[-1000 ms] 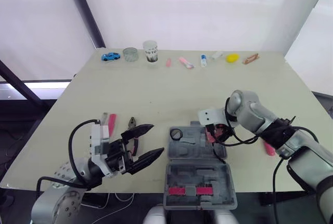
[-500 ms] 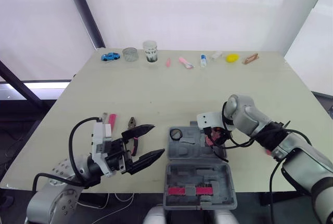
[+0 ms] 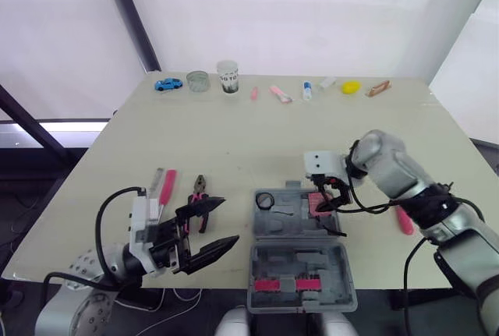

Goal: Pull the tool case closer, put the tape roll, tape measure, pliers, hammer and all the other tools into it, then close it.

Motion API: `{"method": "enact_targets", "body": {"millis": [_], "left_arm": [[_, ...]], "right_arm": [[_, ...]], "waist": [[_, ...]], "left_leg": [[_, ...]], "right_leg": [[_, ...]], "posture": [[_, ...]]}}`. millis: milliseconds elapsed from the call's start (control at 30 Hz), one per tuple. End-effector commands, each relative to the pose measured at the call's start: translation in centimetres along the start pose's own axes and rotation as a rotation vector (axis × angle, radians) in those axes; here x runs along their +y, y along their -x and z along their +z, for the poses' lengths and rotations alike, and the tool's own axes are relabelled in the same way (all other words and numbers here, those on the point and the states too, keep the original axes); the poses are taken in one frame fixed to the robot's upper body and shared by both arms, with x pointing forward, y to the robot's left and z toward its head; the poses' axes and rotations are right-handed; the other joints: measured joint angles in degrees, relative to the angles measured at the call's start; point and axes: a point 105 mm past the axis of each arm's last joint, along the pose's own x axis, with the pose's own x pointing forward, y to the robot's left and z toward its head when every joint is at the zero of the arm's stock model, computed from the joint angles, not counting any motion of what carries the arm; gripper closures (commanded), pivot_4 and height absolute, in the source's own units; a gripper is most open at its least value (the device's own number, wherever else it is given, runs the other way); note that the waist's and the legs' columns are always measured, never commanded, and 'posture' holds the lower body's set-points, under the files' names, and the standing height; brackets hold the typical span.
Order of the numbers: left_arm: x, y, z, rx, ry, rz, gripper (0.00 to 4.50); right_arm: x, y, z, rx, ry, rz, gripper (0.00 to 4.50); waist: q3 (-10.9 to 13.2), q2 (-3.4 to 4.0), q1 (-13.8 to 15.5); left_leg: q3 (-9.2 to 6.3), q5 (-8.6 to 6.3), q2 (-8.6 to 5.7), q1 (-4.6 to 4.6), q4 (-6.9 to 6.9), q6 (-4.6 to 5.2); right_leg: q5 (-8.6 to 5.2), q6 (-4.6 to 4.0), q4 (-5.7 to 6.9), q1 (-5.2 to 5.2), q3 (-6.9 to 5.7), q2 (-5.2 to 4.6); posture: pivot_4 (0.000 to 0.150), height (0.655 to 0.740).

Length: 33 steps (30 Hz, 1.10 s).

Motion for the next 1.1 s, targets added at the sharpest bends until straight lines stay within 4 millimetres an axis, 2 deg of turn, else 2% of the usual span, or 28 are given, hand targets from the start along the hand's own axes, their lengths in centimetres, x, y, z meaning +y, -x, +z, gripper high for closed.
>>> {"method": "enact_targets", "body": {"millis": [33,67,100,233,400,600,900,1100], "left_arm": [[0.0,0.5,0.2,-0.017,-0.028,0.004,0.00],[0.0,0.6,0.1,-0.017,-0.027,0.003,0.00],[0.1,0.7,0.1,-0.017,-0.027,0.002,0.00],[0.2,0.9,0.0,-0.014,-0.028,-0.004,0.00],[0.4,1.4,-0.1,-0.007,-0.030,-0.008,0.00],[0.6,1.8,-0.2,0.001,-0.032,-0.011,0.00],[0.8,2.1,-0.6,0.007,-0.031,-0.010,0.00],[1.1,2.0,-1.1,0.010,-0.030,0.002,0.00]], "right_arm": [[-0.9,1.5,1.0,-0.275,-0.040,-0.112,0.41],[-0.7,1.3,0.4,-0.288,-0.072,-0.117,0.54],[-0.4,1.1,-0.2,-0.284,-0.088,-0.107,0.91],[0.2,0.3,-1.6,-0.300,-0.117,-0.114,2.70],[0.0,-0.1,-2.3,-0.347,-0.141,-0.164,2.70],[-0.1,-0.4,-4.0,-0.350,-0.177,-0.211,2.70],[0.9,-1.6,-6.8,-0.319,-0.241,-0.246,2.70],[1.6,-4.3,-11.4,-0.154,-0.331,-0.285,2.70]], "waist": [[0.02,0.03,-0.05],[0.01,0.01,-0.05],[0.02,0.04,-0.07],[0.03,0.04,-0.20],[0.02,0.04,-0.21],[0.02,0.04,-0.08],[0.02,0.04,-0.12],[-0.08,-0.07,-0.16]], "left_leg": [[0.03,0.00,0.00,0.01,-0.01,0.00],[0.03,0.00,0.00,0.01,-0.02,0.00],[0.02,0.00,0.00,0.02,-0.01,0.00],[0.05,0.00,0.00,0.03,-0.01,0.00],[0.05,0.00,0.01,0.04,-0.01,0.01],[0.05,0.00,0.02,0.02,-0.01,0.01],[0.06,0.00,0.02,0.03,-0.01,0.01],[0.07,0.00,0.03,0.13,-0.01,0.01]], "right_leg": [[0.00,0.00,-0.03,0.01,0.02,0.00],[0.00,0.00,-0.03,0.01,0.02,0.00],[0.00,0.01,-0.03,0.03,0.01,0.01],[0.00,0.01,-0.03,0.01,0.04,0.01],[0.00,0.01,-0.02,0.01,0.06,0.03],[0.00,0.01,-0.04,0.02,0.05,0.02],[0.00,0.02,-0.04,0.02,0.07,0.03],[0.00,0.01,-0.04,0.12,0.09,0.04]], "posture": [[0.150,0.7400],[0.150,0.7400],[0.150,0.7400],[0.150,0.7400],[0.150,0.7400],[0.150,0.7400],[0.150,0.7400],[0.150,0.7400]]}}
